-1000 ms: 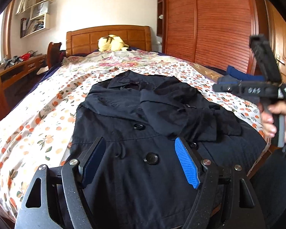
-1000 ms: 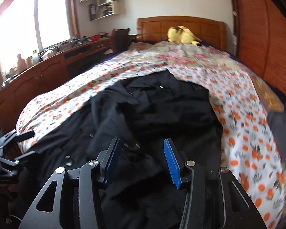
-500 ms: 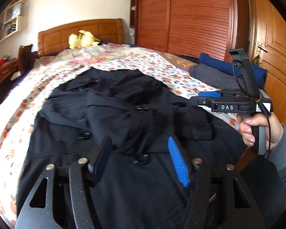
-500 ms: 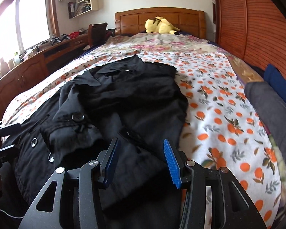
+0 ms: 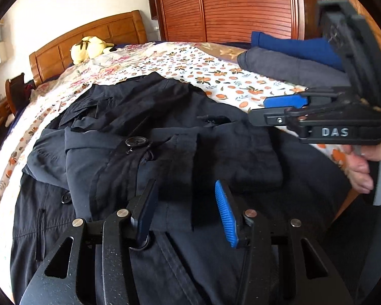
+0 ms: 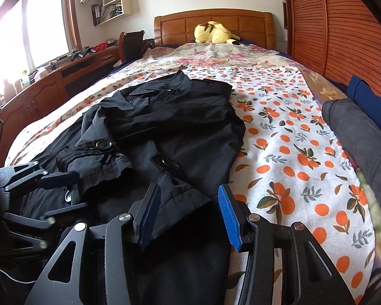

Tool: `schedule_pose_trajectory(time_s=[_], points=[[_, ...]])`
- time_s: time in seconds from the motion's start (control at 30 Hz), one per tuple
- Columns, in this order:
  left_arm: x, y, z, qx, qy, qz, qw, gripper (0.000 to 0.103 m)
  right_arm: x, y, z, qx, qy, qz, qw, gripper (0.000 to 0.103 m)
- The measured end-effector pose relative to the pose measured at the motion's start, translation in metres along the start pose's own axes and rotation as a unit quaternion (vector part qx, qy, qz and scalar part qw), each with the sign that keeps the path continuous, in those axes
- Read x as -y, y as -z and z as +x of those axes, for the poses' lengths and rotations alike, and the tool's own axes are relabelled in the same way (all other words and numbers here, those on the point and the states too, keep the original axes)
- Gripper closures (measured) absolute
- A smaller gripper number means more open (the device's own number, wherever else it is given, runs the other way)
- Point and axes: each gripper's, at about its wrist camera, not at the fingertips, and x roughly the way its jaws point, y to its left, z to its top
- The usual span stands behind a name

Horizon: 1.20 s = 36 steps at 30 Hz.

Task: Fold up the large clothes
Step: 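Close the left tool on the black coat hem, then fold the hem up over the coat toward the collar with the left tool, release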

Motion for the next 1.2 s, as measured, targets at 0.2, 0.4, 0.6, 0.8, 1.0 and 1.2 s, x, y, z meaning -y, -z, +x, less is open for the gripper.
schedule_pose_trajectory(time_s=[0.2, 0.4, 0.6, 0.8, 1.0, 1.2], points=[[0.003, 0.005, 0.016, -0.029, -0.049, 0.03, 0.9979, 0.055, 0.001, 0.002, -0.001, 0.0, 0.0, -0.002, 1.0, 0.054], [-0.01, 0.009, 0.011, -0.028, -0.05, 0.02, 0.9982, 0.091, -0.001, 0.001, 0.003, -0.005, 0.005, -0.001, 1.0, 0.054], [-0.037, 0.0, -0.032, 0.027, -0.069, -0.017, 0.9971, 0.097, -0.009, -0.003, 0.007, -0.006, 0.004, -0.014, 1.0, 0.054], [-0.091, -0.002, -0.071, 0.064, -0.108, -0.069, 0.9897, 0.098, -0.013, -0.004, 0.016, -0.011, 0.006, -0.021, 1.0, 0.054], [-0.134, 0.013, -0.086, 0.077, -0.121, -0.12, 0.9823, 0.098, -0.017, -0.005, 0.02, -0.013, 0.013, -0.027, 0.999, 0.054], [-0.148, 0.027, -0.089, 0.073, -0.133, -0.135, 0.9791, 0.098, -0.015, -0.004, 0.024, -0.016, 0.02, -0.03, 0.999, 0.054]])
